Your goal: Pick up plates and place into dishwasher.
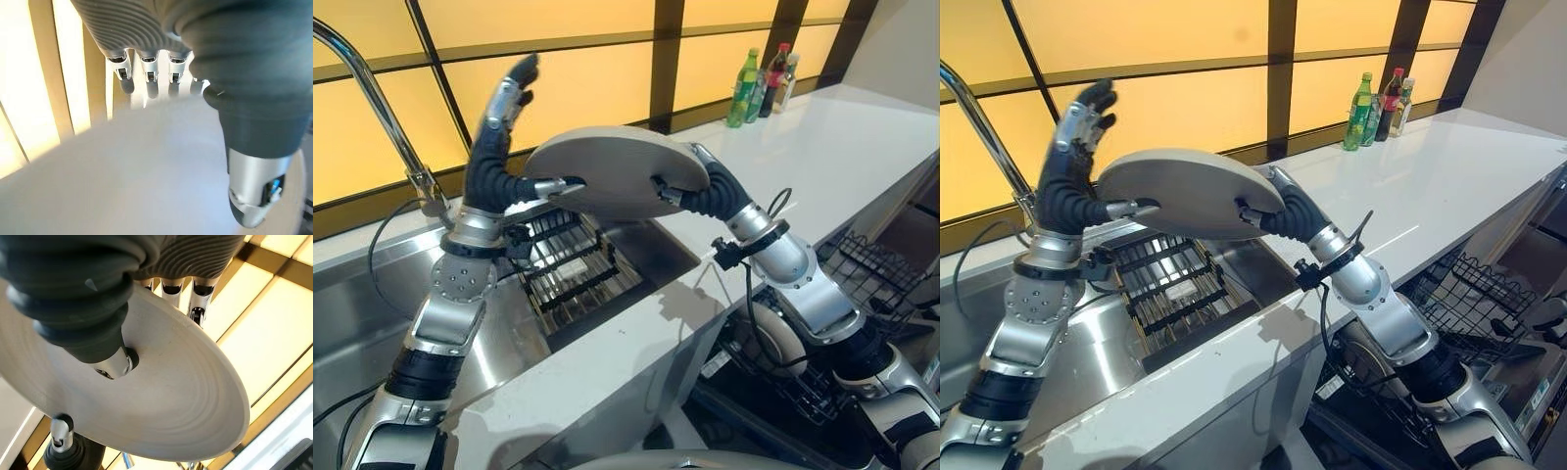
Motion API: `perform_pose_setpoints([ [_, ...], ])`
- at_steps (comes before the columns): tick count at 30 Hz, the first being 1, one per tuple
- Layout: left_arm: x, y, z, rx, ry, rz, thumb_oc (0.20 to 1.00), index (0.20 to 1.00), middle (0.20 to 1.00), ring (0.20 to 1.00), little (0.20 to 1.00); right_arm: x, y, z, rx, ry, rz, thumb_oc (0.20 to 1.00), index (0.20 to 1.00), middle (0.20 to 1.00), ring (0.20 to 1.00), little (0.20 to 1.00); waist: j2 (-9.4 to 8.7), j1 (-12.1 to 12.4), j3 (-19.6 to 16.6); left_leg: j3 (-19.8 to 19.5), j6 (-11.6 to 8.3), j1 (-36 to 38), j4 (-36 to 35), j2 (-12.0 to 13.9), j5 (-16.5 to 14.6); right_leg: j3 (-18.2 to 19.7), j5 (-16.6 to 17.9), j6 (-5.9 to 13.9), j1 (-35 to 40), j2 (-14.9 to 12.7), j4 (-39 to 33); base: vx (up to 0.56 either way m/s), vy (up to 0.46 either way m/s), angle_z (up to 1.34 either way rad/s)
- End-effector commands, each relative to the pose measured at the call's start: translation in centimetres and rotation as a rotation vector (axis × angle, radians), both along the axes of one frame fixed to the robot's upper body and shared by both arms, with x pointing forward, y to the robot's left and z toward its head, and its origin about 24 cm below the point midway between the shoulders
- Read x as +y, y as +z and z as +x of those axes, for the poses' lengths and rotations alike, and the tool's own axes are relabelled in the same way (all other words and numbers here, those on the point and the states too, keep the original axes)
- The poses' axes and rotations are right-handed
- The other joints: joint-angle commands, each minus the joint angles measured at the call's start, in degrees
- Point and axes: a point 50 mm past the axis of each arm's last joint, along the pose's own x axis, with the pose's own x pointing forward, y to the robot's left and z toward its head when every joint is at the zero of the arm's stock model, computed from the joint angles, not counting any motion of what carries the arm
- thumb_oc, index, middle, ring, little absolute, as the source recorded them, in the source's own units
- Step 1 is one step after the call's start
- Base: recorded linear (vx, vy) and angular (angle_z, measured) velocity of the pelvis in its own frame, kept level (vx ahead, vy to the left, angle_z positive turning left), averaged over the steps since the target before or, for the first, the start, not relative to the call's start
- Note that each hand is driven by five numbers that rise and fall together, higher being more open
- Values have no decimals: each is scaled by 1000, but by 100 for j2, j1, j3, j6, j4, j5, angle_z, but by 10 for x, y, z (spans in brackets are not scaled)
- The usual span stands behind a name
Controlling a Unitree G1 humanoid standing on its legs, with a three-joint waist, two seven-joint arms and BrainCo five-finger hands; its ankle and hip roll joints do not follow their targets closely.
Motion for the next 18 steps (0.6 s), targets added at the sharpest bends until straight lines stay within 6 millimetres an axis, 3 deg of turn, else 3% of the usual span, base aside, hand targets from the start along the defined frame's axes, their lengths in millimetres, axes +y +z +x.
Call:
perform_pose_setpoints([
  [1, 22, 8, -2, -60, 102, -23, 1000, 1000, 1000, 1000, 1000, -31, 31, 0, -188, -149, 48, 200, 200, 200, 200, 200, -119, -95, -69, -84, 277, -703, -176, -137, 640, -182, -655, 26, 407, -141, 245, 49, -31, 1],
  [13, 86, -15, -21, 51, 338, -133, 1000, 1000, 1000, 1000, 1000, -145, -18, -9, -128, -722, 75, 200, 200, 200, 200, 200, -67, -335, 67, 91, 227, -681, -180, -29, 601, -57, -551, 112, 355, -222, 128, 51, -80, -1],
  [18, 97, -19, -23, 86, 398, -148, 1000, 1000, 1000, 1000, 1000, -177, -25, -14, -141, -924, 58, 200, 200, 200, 200, 200, 33, -493, 278, 163, 183, -686, -143, 61, 594, 92, -524, 136, 217, -220, 165, -23, -86, -7],
])
